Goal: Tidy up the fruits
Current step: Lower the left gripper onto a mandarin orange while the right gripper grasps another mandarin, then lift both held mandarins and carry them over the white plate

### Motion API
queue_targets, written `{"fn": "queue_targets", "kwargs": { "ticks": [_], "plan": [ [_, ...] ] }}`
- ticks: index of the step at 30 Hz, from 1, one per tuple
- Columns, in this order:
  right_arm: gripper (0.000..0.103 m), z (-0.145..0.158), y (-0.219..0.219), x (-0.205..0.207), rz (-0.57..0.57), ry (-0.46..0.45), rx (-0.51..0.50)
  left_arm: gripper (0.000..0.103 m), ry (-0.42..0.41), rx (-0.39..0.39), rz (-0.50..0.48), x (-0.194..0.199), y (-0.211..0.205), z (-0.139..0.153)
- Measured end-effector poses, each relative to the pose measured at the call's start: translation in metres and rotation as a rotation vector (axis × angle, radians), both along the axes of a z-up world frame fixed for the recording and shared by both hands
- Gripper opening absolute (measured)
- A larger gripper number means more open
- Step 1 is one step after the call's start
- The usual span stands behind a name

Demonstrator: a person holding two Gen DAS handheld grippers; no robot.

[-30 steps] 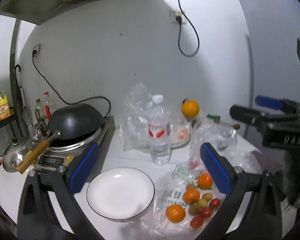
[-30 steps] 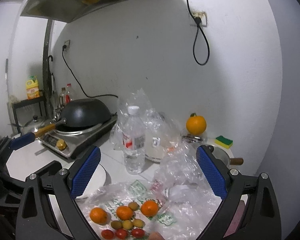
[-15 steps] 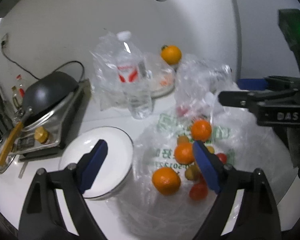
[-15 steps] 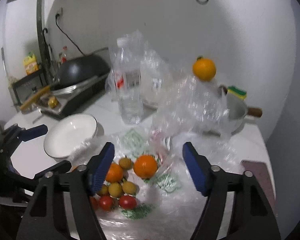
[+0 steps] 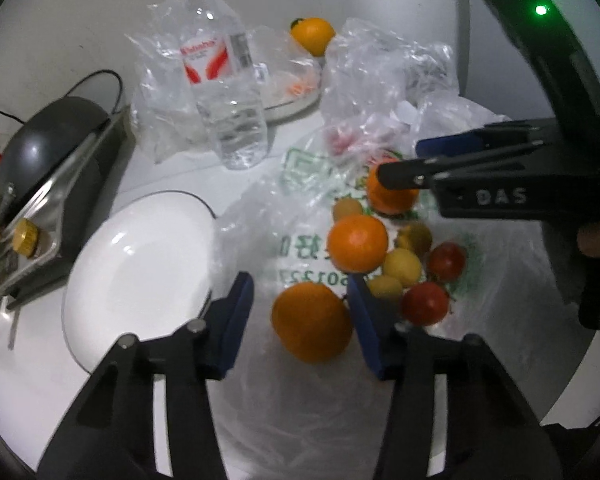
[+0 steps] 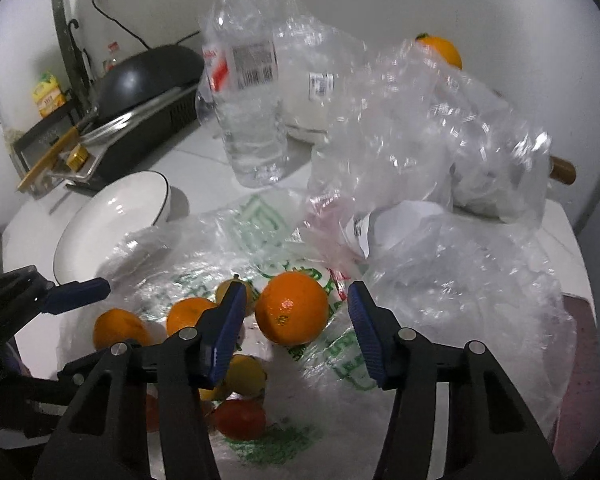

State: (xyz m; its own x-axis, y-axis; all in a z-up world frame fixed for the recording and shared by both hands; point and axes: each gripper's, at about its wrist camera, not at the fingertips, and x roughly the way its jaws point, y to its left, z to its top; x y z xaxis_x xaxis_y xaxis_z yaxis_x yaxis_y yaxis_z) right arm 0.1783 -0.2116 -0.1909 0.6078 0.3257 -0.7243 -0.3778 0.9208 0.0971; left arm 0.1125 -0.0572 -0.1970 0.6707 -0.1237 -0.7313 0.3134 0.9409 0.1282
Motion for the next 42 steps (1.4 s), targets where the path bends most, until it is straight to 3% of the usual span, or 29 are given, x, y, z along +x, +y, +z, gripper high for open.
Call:
{"fn": "queue_targets", "kwargs": {
  "ticks": [2, 4, 8, 17, 32, 42],
  "plan": [
    [0.046, -0.002, 0.000, 0.001, 0.005, 0.011, -0.006, 0.049, 0.013, 0.004, -0.015, 0.001, -0.003, -0.003],
    [0.044, -0.005, 0.001, 0.002, 0.014, 0.027, -0.007, 0.049, 0.027, 0.008, -0.029, 0.001, -0.007, -0.007],
    [0.044, -0.007, 0.003, 0.003, 0.017, 0.031, -0.010, 0.044, 0.060, -0.017, -0.029, 0.005, -0.006, -0.011],
    [0.042, 0.010, 0.006, -0.010, 0.014, -0.019, -0.017, 0.043, 0.042, -0.037, -0.021, 0.001, -0.004, -0.004],
    [0.042, 0.055, 0.019, -0.043, 0.009, -0.132, -0.008, 0.043, -0.130, -0.068, -0.038, -0.024, 0.009, 0.051],
    [0.042, 0.074, 0.051, -0.055, 0.066, -0.166, 0.004, 0.043, -0.174, -0.081, 0.046, -0.032, 0.057, 0.057]
  ]
}}
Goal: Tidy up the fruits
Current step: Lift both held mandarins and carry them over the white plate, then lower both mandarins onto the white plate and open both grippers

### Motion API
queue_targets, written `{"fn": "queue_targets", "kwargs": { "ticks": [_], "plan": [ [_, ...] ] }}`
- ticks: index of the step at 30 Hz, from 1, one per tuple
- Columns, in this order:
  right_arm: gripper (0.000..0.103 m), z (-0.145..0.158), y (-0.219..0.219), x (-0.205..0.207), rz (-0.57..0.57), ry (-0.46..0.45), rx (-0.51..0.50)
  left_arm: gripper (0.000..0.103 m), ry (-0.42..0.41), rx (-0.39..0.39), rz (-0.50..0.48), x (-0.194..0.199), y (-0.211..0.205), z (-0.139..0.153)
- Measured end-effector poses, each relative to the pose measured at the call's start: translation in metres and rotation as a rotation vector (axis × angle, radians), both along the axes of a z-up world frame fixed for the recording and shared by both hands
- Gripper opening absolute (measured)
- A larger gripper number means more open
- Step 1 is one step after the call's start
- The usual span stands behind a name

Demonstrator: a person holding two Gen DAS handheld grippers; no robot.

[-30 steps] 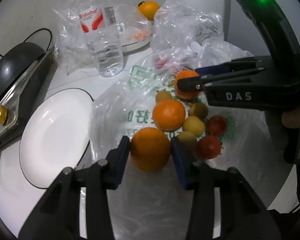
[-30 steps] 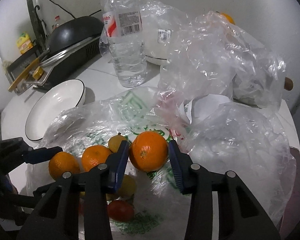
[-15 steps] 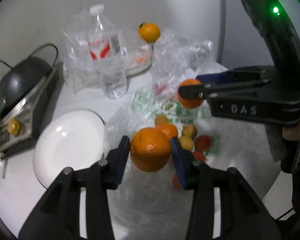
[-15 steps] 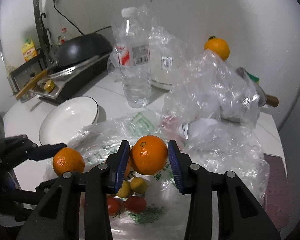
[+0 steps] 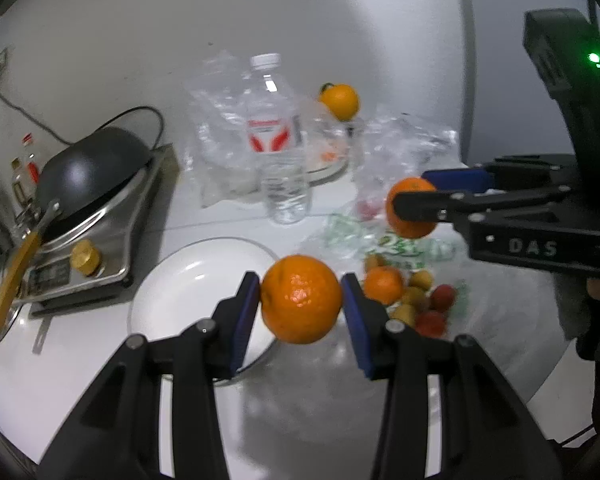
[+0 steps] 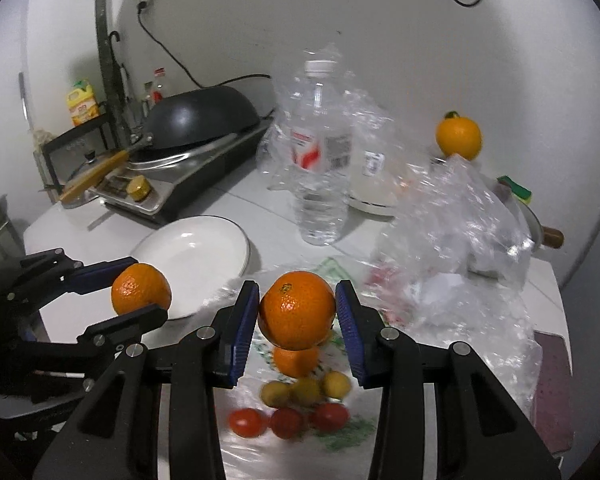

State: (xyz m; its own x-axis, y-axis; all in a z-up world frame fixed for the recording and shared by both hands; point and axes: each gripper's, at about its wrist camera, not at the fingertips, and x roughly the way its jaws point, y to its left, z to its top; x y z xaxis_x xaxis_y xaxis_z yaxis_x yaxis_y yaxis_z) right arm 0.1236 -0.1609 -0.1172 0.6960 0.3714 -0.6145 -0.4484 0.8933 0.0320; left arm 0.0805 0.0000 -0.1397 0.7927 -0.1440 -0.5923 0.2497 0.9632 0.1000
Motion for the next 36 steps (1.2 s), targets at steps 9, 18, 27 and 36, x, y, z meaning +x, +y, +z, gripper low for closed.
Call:
{"fn": "queue_targets", "kwargs": {
  "ticks": [9, 18, 27, 36],
  "plan": [
    [0.042, 0.003, 0.046, 0.002, 0.045, 0.003, -0.016, 0.043, 0.007, -0.017, 0.067, 0.004, 0.049, -0.011],
    [0.039, 0.000, 0.091, 0.027, 0.088, 0.037, -0.010, 0.043, 0.060, -0.025, 0.128, 0.028, 0.083, -0.031],
    [0.020, -0.019, 0.132, 0.063, 0.102, 0.089, -0.002, 0.043, 0.118, -0.025, 0.182, 0.054, 0.104, -0.056],
    [0.020, -0.036, 0.139, 0.072, 0.113, 0.125, -0.035, 0.043, 0.127, -0.019, 0.206, 0.067, 0.116, -0.061]
  ]
}}
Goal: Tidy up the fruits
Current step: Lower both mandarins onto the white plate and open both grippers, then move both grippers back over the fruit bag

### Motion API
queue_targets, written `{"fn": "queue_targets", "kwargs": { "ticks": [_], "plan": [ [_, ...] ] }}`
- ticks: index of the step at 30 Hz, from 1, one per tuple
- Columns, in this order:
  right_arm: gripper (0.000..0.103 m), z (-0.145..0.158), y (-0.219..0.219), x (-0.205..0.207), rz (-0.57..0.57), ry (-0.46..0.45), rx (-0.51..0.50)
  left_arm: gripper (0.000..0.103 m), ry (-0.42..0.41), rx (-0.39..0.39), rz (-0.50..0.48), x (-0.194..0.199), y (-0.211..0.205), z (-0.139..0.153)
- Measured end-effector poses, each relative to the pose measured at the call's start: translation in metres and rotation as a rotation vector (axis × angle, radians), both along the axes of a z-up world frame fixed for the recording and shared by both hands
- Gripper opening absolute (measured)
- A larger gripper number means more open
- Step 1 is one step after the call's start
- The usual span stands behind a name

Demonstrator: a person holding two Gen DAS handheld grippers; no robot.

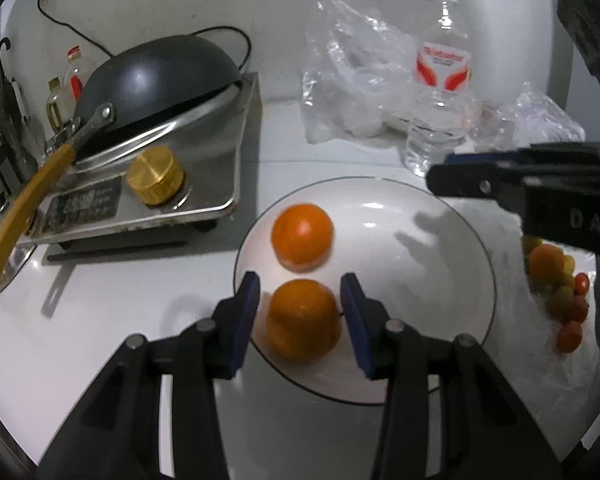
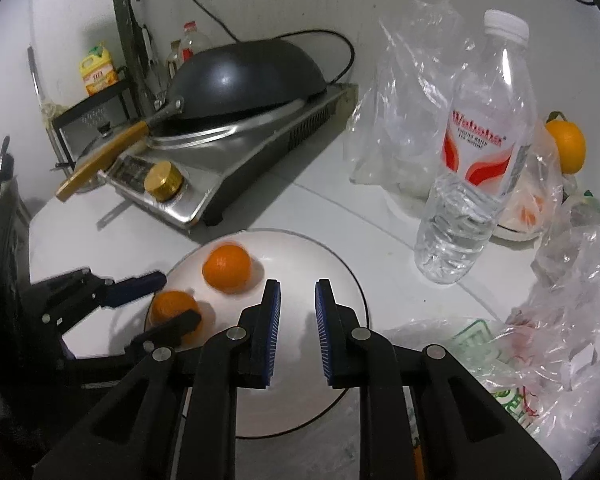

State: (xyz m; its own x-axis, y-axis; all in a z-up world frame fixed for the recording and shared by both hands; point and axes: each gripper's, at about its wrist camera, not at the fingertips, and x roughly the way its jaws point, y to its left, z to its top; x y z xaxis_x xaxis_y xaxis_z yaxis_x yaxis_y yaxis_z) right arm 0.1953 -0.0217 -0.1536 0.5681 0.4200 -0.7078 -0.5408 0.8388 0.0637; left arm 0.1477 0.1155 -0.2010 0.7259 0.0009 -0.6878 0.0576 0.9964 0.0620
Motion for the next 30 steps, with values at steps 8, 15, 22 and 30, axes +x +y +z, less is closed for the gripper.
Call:
{"fn": "queue_targets", "kwargs": {
  "ticks": [8, 15, 22, 30],
  "plan": [
    [0.020, 0.002, -0.020, -0.014, -0.027, -0.011, -0.033, 0.047, -0.004, -0.001, 0.020, 0.002, 0.001, 0.000],
    [0.020, 0.013, -0.052, -0.033, -0.077, -0.041, -0.031, 0.054, -0.057, -0.008, 0.021, -0.008, -0.008, 0.018],
    [0.020, 0.019, -0.083, -0.055, -0.115, -0.058, -0.024, 0.060, -0.120, -0.015, 0.033, -0.029, -0.018, 0.037],
    [0.020, 0.025, -0.116, -0.077, -0.159, -0.081, -0.011, 0.060, -0.177, -0.014, -0.038, -0.055, -0.052, 0.059]
  ]
}}
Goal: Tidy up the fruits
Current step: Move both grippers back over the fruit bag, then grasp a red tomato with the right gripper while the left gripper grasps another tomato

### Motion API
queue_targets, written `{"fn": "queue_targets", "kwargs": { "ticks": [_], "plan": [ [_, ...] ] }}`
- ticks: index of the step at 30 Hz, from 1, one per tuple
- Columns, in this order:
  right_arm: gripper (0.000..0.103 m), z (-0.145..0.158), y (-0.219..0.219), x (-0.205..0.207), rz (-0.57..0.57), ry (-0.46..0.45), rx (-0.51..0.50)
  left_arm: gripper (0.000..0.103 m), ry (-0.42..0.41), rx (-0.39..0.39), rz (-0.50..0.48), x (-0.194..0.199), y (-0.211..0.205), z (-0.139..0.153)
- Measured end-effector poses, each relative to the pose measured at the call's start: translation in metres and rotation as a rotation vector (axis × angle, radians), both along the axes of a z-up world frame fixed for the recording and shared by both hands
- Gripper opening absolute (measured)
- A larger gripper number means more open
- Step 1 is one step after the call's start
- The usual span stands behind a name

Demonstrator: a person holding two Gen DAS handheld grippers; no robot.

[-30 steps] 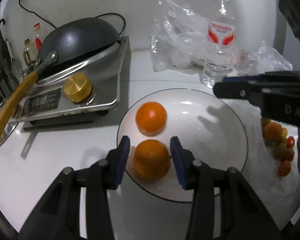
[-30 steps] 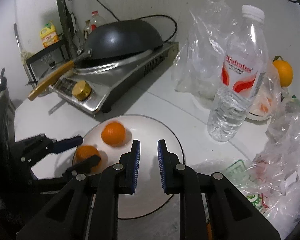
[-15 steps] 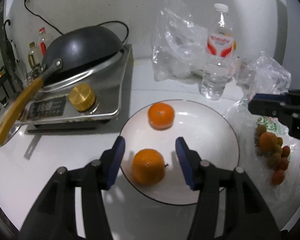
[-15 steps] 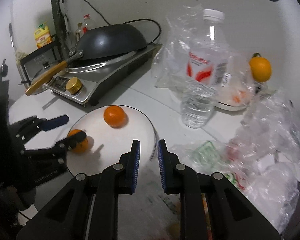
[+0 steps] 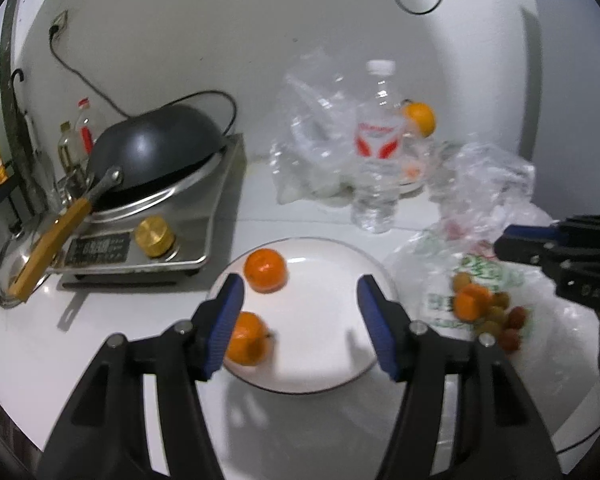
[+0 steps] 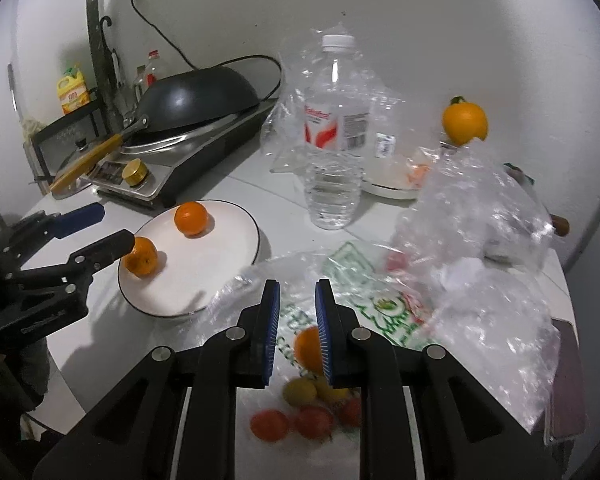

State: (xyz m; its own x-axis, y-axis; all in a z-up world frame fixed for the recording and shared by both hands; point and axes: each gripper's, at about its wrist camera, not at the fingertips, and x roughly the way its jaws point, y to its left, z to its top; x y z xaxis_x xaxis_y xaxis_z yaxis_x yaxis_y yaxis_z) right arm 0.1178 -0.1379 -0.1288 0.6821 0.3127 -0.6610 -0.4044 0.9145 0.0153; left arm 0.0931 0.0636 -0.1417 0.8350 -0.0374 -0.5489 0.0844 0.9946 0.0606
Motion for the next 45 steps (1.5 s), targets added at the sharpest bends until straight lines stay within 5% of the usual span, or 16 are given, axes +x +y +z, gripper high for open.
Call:
{"fn": "queue_targets", "kwargs": {
  "ticks": [15, 27, 39, 45],
  "plan": [
    [0.020, -0.011, -0.053, -0.034, -0.038, 0.006, 0.030, 0.060, 0.021, 0.013, -0.113, -0.020, -0.071, -0.003],
    [0.021, -0.049, -0.079, -0.037, -0.013, 0.062, 0.061, 0.060, 0.121, 0.056, -0.181, -0.017, -0.116, -0.032],
    [0.036, -0.072, -0.076, -0.022, 0.072, 0.127, 0.073, 0.059, 0.220, 0.061, -0.179, -0.020, -0.136, -0.066],
    [0.037, -0.078, -0.078, -0.015, 0.082, 0.144, 0.079, 0.045, 0.244, 0.057, -0.206, -0.019, -0.143, -0.072]
  ]
}}
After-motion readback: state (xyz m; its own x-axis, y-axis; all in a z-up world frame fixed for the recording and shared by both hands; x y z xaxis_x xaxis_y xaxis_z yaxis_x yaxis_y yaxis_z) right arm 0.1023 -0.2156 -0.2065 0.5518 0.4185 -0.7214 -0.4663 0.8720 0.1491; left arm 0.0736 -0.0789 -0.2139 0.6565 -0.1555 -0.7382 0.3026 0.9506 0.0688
